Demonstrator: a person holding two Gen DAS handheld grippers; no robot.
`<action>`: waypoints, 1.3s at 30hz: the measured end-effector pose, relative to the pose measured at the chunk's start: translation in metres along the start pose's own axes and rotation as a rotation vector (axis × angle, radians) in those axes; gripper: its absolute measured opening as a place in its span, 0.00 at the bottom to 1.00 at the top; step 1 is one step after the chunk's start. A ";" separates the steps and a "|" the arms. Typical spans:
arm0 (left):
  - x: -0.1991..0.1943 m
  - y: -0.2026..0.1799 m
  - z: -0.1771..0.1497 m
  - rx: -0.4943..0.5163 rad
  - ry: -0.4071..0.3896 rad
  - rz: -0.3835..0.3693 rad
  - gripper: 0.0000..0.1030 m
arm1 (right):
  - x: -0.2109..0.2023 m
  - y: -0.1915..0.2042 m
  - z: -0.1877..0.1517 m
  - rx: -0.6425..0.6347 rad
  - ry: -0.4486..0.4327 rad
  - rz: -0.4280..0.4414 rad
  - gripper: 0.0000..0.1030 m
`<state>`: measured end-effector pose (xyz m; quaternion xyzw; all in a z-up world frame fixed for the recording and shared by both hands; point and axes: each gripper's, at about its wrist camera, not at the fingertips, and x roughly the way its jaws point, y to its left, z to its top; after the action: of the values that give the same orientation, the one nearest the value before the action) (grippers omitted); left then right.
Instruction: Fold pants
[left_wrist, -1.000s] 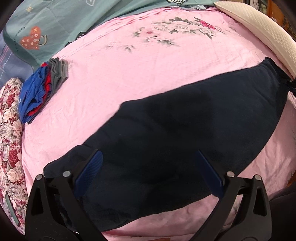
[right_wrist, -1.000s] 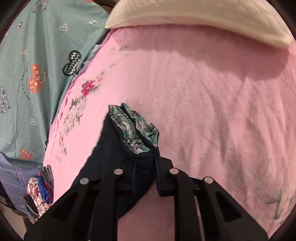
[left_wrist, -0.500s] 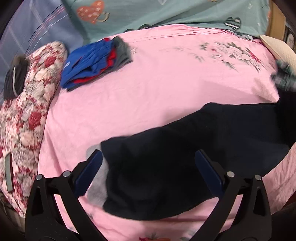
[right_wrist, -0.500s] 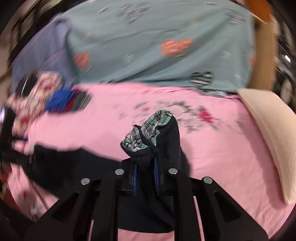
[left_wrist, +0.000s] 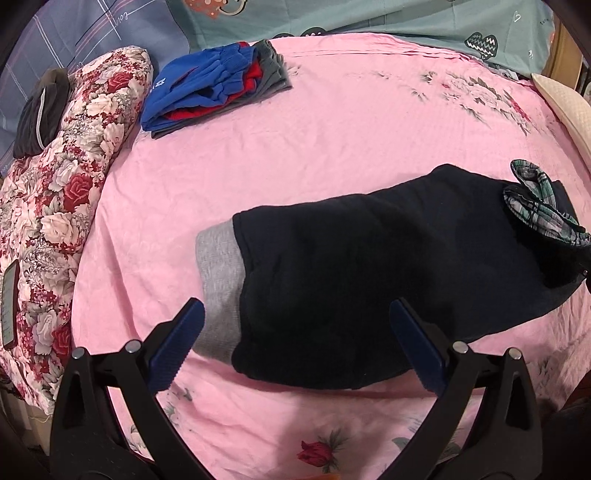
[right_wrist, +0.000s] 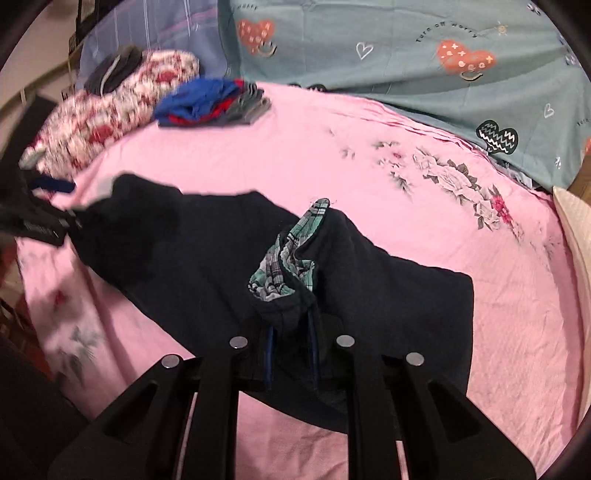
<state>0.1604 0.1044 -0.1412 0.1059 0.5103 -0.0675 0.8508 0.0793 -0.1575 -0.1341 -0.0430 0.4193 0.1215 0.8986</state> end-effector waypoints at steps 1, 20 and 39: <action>0.000 -0.001 0.001 0.000 -0.002 -0.008 0.98 | 0.004 0.000 -0.003 0.001 0.020 0.018 0.15; -0.009 -0.088 0.042 0.151 -0.058 -0.274 0.98 | -0.031 -0.067 -0.002 0.292 0.034 0.163 0.37; 0.032 -0.148 0.050 0.178 0.046 -0.394 0.93 | -0.012 -0.124 -0.034 0.372 0.079 -0.074 0.31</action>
<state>0.1852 -0.0517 -0.1636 0.0805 0.5324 -0.2748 0.7966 0.0781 -0.2859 -0.1498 0.1037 0.4677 0.0071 0.8777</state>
